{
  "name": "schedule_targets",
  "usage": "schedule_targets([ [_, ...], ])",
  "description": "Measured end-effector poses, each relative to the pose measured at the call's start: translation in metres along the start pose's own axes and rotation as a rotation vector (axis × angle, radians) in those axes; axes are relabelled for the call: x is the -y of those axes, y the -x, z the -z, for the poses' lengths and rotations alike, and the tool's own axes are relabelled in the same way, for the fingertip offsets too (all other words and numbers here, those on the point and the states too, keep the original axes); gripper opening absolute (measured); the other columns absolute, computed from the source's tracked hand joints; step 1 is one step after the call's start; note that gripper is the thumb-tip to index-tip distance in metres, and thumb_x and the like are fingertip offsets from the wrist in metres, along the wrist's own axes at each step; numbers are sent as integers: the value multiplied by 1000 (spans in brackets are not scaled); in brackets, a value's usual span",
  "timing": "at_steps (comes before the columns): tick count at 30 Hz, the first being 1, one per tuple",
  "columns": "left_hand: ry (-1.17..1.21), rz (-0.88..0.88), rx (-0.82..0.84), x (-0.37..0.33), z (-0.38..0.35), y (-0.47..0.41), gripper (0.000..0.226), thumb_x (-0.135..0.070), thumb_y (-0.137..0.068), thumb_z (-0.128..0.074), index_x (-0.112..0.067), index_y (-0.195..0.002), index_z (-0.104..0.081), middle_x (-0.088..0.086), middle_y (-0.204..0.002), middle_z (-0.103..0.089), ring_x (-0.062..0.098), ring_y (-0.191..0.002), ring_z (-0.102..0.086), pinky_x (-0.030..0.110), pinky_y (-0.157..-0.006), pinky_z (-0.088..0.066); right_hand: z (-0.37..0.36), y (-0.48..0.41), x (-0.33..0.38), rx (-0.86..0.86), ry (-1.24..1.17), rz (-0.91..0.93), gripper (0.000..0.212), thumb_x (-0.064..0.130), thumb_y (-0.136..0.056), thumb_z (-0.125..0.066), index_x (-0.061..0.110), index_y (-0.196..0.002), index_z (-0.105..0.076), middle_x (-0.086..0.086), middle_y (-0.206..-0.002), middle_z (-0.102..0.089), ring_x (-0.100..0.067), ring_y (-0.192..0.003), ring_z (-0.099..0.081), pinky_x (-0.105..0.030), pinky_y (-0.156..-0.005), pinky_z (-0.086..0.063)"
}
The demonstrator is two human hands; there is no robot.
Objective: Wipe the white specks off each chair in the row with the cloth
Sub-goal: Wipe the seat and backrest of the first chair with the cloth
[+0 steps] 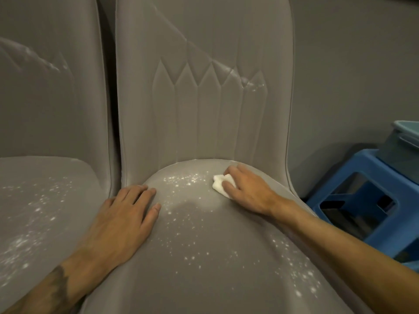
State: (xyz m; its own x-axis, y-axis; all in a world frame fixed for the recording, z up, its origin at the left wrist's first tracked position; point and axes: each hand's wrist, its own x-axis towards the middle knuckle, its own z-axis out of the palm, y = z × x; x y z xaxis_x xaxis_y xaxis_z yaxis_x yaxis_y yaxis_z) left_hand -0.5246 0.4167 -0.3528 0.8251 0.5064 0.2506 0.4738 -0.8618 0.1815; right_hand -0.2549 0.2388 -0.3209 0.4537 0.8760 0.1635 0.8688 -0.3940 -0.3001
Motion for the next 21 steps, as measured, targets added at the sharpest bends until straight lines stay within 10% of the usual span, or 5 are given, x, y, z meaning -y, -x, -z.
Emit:
schedule_targets([
  [7, -16, 11, -8, -4, 0, 0, 62, -55, -102, -24, -21, -139, -60, -1, -136, -59, 20, -123, -53, 44, -97, -50, -9, -30, -15, -140, 106, -298, 30, 37, -99, -40, 12, -112, -48, -14, -116, -50, -37, -100, -47, -45, -90, -40],
  [13, -11, 10, -6, -2, 0, 1, 65, -56, -101, -21, -22, -141, -58, -2, -139, -57, 20, -126, -53, 43, -101, -48, -16, -17, 20, -39, -1, 11, 28, 40, -100, -42, 21, -119, -50, -7, -115, -52, -31, -104, -53, -40, -89, -42],
  [21, 8, 25, 9, -4, 1, 1, 72, -61, -99, -14, -23, -145, -55, -3, -143, -54, 18, -130, -50, 43, -106, -45, -20, -39, 16, -88, 26, -177, 31, 35, -100, -40, 12, -119, -49, -15, -115, -51, -39, -102, -52, -42, -89, -39],
])
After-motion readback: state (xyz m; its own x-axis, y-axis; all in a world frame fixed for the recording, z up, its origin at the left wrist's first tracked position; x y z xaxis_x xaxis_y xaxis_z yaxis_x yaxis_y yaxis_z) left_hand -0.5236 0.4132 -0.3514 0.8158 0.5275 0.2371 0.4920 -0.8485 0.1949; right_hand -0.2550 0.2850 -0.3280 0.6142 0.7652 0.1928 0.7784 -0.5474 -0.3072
